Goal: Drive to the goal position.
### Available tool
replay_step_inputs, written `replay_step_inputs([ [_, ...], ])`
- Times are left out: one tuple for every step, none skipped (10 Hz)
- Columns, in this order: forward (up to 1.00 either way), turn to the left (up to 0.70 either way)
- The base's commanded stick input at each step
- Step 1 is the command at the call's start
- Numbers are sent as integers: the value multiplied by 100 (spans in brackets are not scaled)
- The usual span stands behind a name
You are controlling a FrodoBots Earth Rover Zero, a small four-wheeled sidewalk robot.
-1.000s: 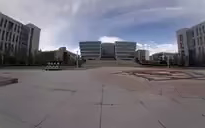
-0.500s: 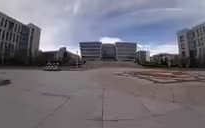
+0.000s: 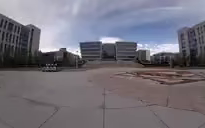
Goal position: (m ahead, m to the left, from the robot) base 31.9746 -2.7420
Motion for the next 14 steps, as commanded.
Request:
replay_step_inputs([
  [85,2],
  [85,1],
  [85,0],
  [85,0],
  [85,0],
  [85,0],
  [85,0],
  [85,0],
  [85,0],
  [85,0],
  [85,0],
  [85,0],
  [85,0],
  [85,0],
])
